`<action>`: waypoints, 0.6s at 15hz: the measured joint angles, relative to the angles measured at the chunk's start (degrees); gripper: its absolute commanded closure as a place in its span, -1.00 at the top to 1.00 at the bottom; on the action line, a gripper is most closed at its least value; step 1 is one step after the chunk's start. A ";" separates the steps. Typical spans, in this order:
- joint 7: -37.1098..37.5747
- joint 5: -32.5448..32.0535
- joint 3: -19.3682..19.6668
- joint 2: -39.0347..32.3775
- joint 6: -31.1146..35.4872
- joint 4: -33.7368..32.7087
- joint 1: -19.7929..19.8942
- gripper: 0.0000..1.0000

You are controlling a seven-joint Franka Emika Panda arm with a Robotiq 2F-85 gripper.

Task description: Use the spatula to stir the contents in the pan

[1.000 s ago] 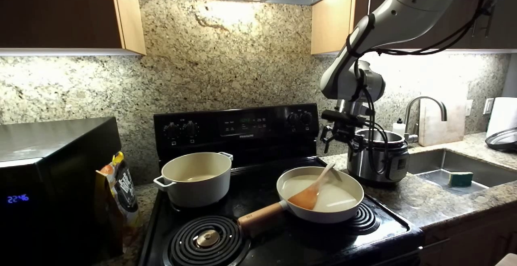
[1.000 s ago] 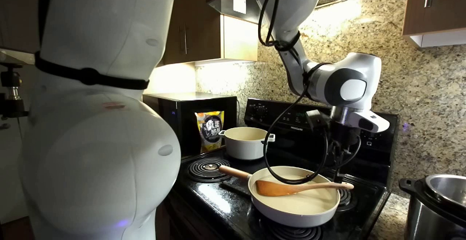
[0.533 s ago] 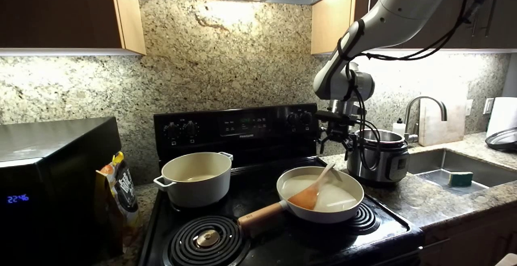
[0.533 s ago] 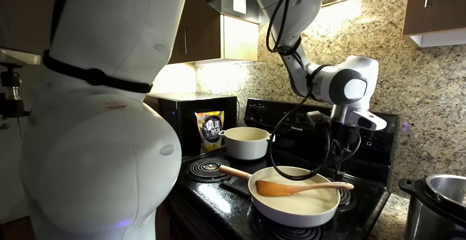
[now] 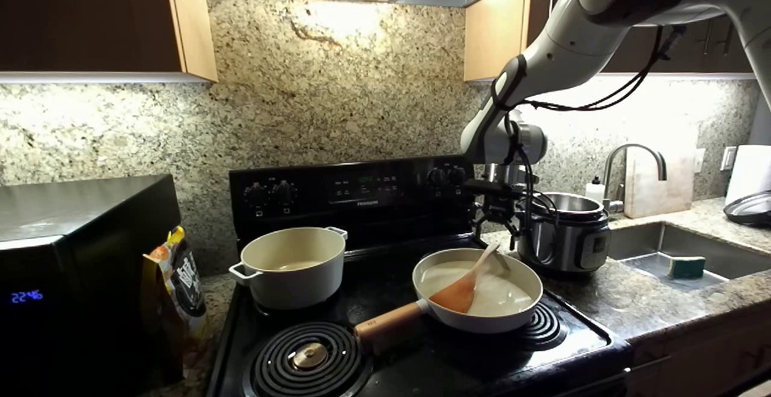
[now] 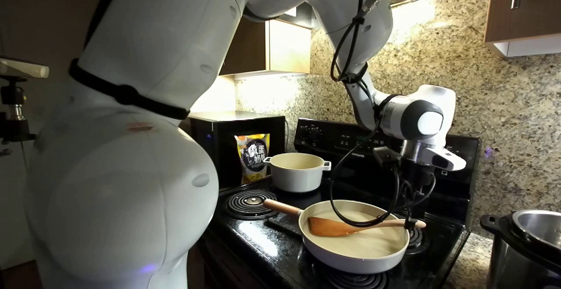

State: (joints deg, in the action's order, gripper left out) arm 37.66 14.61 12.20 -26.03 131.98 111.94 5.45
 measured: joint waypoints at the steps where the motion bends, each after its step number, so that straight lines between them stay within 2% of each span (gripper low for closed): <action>1: 0.03 0.01 0.00 -0.42 0.00 -0.46 0.02 0.36; 9: 1.21 0.01 0.40 -2.20 0.00 -2.52 0.21 -0.72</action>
State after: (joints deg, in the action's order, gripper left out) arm 38.86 14.61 12.59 -28.23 131.98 109.43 5.66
